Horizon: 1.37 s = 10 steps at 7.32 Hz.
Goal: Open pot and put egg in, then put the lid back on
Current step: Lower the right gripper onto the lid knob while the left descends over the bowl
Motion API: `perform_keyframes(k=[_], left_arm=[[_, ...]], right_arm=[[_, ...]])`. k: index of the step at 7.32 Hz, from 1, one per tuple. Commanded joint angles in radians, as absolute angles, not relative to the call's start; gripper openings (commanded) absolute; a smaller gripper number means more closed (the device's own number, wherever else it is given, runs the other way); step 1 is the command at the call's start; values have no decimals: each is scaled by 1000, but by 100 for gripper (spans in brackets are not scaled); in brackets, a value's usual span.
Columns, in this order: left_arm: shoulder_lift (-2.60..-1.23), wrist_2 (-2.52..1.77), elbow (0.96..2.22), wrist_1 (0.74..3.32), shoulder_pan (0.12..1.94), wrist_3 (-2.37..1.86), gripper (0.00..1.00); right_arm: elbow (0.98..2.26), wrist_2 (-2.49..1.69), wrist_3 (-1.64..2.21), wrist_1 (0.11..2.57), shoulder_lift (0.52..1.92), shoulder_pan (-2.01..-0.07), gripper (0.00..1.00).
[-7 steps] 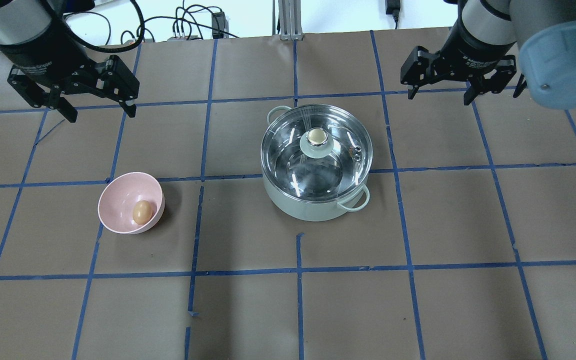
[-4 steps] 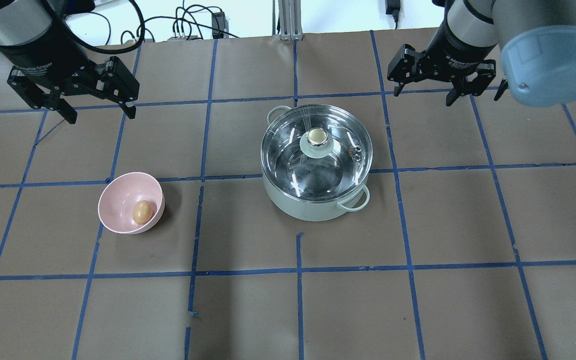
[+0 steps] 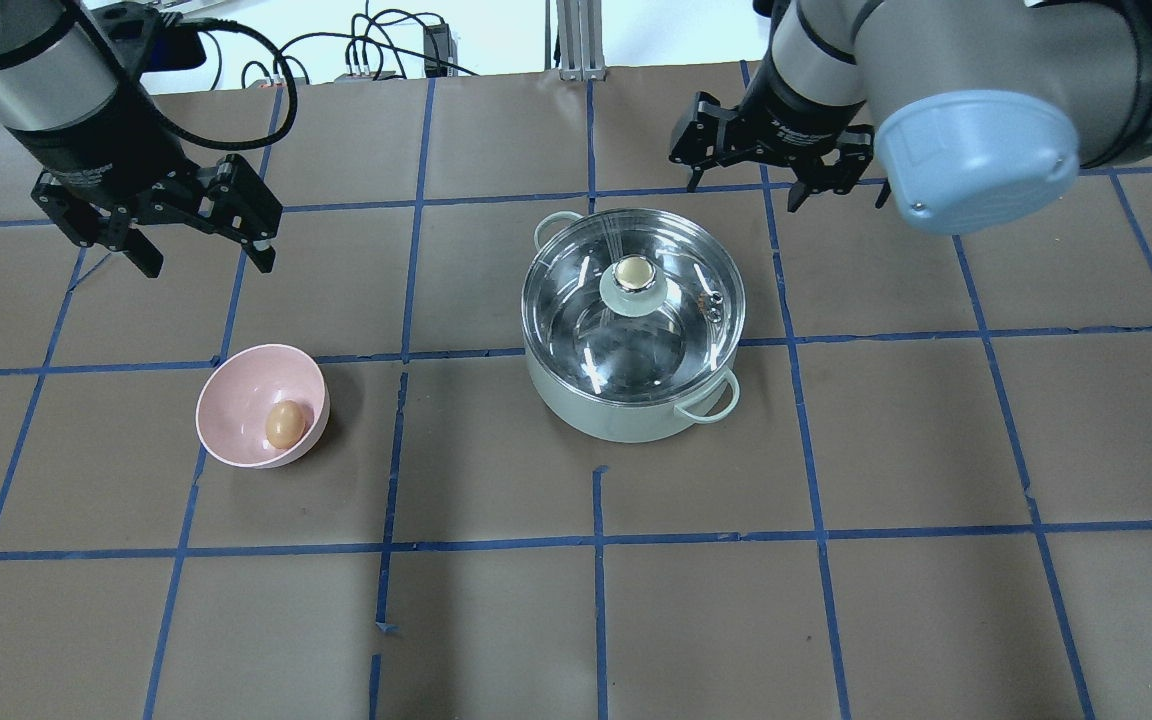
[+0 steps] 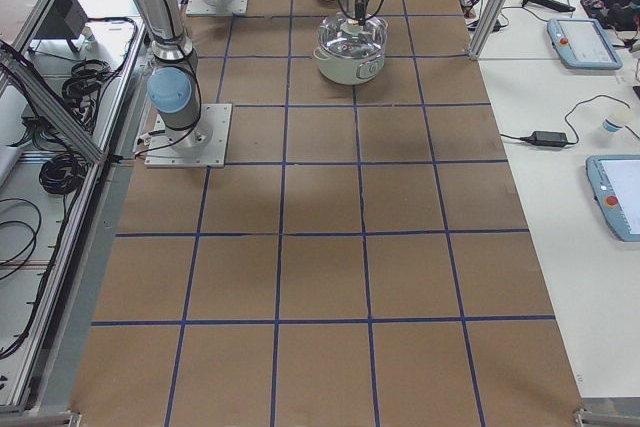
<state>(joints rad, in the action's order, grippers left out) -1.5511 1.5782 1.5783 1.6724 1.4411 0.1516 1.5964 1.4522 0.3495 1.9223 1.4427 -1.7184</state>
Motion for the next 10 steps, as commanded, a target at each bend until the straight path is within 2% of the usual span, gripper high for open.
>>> perform_keyframes(k=[1,4,7,9,10], left_arm=[[-1555,1569,1699,1631,1318,256,100],[-1577,1572,1860,1339,1302,314,100],[-1583,1569,2096,1021,1295,314,100],[-1621,1569,2106,973,1293,322,100],[-1650,1568,2114,922,1293,328,100]], right_arm=[[1588,1456,434,1956,1407,-1787,100],[1589,1555,488,2019,1310,-1891,100],[1643,1559,476,2104,1284,-1898,100],[1652,1557,463,2111,1284,-1898,99],[1654,1555,465,2106,1284,-1898,90]])
